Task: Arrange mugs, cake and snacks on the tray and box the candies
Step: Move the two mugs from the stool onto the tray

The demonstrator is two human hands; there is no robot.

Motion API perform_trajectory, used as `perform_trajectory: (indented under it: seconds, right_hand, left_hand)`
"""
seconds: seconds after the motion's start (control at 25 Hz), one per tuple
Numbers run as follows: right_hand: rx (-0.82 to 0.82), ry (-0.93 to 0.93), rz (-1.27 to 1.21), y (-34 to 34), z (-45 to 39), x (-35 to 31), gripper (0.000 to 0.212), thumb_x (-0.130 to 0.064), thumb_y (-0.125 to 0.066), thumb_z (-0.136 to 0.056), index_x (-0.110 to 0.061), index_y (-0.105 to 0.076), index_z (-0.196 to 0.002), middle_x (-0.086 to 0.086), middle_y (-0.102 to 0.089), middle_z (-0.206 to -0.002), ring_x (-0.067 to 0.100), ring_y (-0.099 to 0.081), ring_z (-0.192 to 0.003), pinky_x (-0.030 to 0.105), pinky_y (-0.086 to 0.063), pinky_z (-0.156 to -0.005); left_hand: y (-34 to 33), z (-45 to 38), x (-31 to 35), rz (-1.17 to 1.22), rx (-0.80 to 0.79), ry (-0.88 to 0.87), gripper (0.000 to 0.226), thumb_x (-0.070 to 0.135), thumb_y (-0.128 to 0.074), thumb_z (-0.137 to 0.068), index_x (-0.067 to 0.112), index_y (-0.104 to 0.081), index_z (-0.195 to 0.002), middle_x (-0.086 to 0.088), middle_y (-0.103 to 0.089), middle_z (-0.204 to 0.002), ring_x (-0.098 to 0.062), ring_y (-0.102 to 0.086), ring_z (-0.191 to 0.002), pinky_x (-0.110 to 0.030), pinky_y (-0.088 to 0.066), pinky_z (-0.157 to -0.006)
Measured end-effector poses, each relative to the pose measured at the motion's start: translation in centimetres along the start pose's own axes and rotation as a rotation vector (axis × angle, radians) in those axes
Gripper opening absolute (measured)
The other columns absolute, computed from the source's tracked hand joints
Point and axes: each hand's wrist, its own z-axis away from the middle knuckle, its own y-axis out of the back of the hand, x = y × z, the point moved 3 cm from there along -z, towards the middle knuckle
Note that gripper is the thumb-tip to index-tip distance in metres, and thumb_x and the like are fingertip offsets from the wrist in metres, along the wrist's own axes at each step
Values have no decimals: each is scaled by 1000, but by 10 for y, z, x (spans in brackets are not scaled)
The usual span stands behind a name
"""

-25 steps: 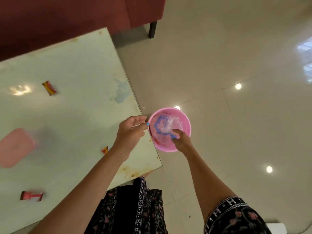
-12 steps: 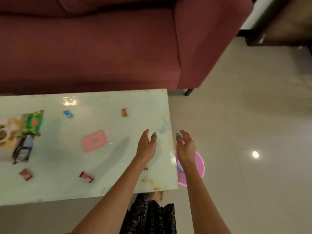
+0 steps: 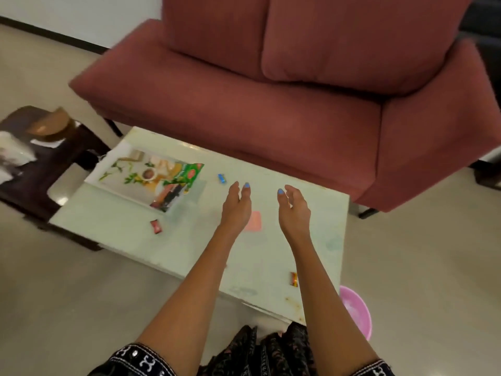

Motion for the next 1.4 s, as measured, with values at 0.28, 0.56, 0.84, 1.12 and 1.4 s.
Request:
perform_trajectory:
  seconds: [0.28, 0.56, 0.84, 1.12, 1.4]
  right_hand:
    - [-97, 109, -40, -149, 83, -82, 38, -34, -46, -96, -17, -52, -129, 3, -55, -135, 18, -48, -126, 33, -36, -108]
    - [-239, 184, -18, -259, 138, -135, 39, -34, -47, -95, -16, -52, -129, 4, -56, -132, 15, -52, -115, 25, -38, -94]
    - [-358, 248, 13, -360, 132, -172, 28, -32, -50, -94, -22, -58, -118, -6, -58, -117, 8, -51, -107, 24, -38, -88]
    - [-546, 229, 156, -468, 84, -218, 29, -30, -52, -93, -20, -59, -120, 3, -57, -131, 18, -54, -114, 30, -43, -92]
    - [-698, 316, 292, -575, 51, -266, 39, -27, -65, -85, -18, -58, -122, 4, -58, -130, 23, -56, -114, 40, -50, -92]
  left_hand:
    - [201, 15, -41, 102, 177, -112, 46, 34, -31, -99, 16, -31, -141, -6, -41, -146, -24, -38, -133, -31, -31, -103]
    - [335, 17, -82, 168, 276, -121, 40, 35, -34, -98, 17, -46, -132, -3, -51, -137, -17, -45, -124, -23, -30, -90]
    - [413, -22, -117, 208, 414, -21, 40, 39, -35, -96, 17, -46, -129, -2, -51, -134, -20, -46, -122, -25, -30, -89]
    - [503, -108, -115, 168, 400, 143, 49, 33, -54, -89, 12, -41, -132, -9, -51, -133, -21, -50, -113, -25, -37, -87]
    - [581, -164, -144, 202, 488, 262, 62, 31, -68, -78, 15, -42, -132, -9, -53, -131, -23, -55, -112, -33, -46, -91]
